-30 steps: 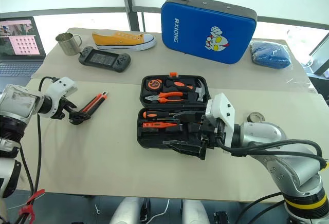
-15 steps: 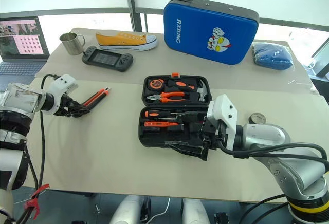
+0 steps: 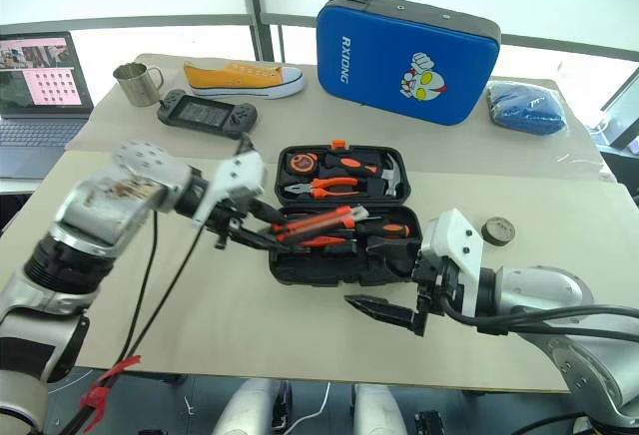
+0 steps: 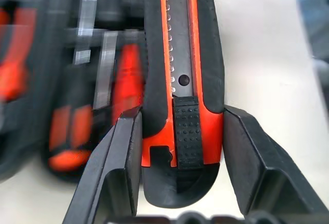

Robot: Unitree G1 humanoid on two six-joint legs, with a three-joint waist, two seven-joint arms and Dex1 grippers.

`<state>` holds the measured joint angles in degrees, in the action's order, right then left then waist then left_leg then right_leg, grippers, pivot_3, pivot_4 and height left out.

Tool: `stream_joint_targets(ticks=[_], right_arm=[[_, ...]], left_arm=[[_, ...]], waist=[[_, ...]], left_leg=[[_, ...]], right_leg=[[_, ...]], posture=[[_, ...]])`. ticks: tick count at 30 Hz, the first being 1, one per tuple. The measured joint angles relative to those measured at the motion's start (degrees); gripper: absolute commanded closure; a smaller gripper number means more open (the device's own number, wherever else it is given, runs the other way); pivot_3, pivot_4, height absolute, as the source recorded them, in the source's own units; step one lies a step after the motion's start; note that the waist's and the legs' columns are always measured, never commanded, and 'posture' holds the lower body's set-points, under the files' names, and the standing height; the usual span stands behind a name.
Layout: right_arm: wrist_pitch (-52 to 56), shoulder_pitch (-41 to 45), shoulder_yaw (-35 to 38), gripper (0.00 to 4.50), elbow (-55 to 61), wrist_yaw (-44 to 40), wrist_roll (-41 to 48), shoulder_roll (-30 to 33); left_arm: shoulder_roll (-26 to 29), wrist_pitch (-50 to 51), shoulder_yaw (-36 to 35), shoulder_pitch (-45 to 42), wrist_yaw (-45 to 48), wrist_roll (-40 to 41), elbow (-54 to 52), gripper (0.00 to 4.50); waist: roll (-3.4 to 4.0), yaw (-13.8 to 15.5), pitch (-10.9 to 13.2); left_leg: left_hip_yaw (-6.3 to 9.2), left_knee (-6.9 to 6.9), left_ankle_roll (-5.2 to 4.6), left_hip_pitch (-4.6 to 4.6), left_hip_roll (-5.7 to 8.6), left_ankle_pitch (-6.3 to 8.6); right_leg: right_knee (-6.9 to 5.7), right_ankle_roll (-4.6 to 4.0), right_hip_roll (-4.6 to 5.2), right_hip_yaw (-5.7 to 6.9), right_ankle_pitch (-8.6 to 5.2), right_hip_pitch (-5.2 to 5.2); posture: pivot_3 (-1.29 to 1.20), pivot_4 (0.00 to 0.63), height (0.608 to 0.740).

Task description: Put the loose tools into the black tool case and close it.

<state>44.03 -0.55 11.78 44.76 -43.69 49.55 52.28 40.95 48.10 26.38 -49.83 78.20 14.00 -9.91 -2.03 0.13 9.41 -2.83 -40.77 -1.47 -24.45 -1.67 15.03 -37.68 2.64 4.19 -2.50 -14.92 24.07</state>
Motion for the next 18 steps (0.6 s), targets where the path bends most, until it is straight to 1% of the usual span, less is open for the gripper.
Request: stream_joint_targets(ticks=[6,11,18], right_arm=[[0.0,-1.8,1.9,0.0,2.3,1.2,0.7,0.1],[0.0,-2.8,2.8,0.0,3.3,2.8,1.4,0.0],[0.0,-3.8,3.2,0.0,4.2,4.5,2.4,-0.1]], left_arm=[[-4.1,5.9,8.8,-1.5,-4.2,-4.0,1.0,2.7],[-5.4,6.6,10.8,-3.3,-6.2,-6.3,4.1,2.7],[-6.4,1.3,12.8,-4.6,-5.0,-8.0,6.5,2.7]], waist=[[0.0,0.0,0.0],[0.0,0.1,0.0],[0.01,0.5,0.0]], left_leg=[[0.0,-0.02,0.0,0.03,0.01,0.0],[0.0,-0.02,0.0,0.05,0.01,0.0],[0.0,-0.05,-0.01,0.16,0.02,0.0]], right_leg=[[0.0,0.0,-0.01,-0.03,0.0,-0.01],[0.0,0.0,-0.01,-0.03,0.0,-0.03],[0.02,0.0,0.01,-0.03,0.0,-0.18]], posture=[[0.0,0.15,0.74],[0.0,0.15,0.74],[0.0,0.15,0.74]])
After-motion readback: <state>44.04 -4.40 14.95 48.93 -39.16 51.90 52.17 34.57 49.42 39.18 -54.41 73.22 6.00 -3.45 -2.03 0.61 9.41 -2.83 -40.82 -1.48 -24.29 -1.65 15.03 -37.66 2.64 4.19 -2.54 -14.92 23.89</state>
